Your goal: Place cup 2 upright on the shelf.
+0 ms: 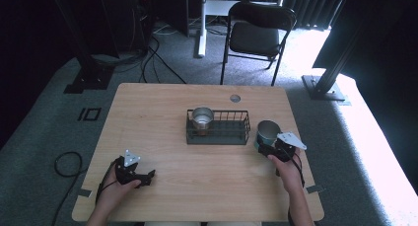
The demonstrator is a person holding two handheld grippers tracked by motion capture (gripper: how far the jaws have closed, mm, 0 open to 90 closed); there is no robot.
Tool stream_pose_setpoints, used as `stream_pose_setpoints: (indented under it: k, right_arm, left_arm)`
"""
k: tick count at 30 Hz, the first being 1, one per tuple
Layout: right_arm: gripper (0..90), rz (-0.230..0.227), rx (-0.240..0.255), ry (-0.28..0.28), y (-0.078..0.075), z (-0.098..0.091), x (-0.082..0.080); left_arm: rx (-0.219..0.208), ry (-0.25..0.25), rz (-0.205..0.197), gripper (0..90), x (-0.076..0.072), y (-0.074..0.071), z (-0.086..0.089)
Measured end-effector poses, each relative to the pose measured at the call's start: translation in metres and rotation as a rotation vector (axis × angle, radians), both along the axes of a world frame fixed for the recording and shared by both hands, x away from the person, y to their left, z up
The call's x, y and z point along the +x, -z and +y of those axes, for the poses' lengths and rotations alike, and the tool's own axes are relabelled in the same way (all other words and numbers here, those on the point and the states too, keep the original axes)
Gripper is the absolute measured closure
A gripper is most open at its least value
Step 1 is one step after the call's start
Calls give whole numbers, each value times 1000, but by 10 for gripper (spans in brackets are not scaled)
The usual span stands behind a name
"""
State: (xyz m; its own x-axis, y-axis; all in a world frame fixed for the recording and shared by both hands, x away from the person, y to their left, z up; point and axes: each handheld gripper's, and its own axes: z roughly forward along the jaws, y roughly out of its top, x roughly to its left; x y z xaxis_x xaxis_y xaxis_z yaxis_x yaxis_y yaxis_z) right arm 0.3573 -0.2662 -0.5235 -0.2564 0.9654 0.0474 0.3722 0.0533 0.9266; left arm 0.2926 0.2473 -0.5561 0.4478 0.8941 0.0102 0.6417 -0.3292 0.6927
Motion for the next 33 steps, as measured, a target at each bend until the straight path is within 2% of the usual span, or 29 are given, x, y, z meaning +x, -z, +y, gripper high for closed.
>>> stream_pose_setpoints:
  k: [7, 14, 25, 33]
  right_arm:
    - [123, -12, 4, 14, -1, 4, 4]
    - [131, -1, -9, 17, -3, 6, 7]
    - [132, 17, -12, 41, -11, -2, 5]
    - [132, 12, -12, 48, -18, -5, 5]
  left_arm:
    - [0, 0, 0, 36, 0, 0, 0]
    - [1, 0, 0, 36, 0, 0, 0]
    - [1, 0, 0, 36, 0, 0, 0]
    - [1, 0, 0, 36, 0, 0, 0]
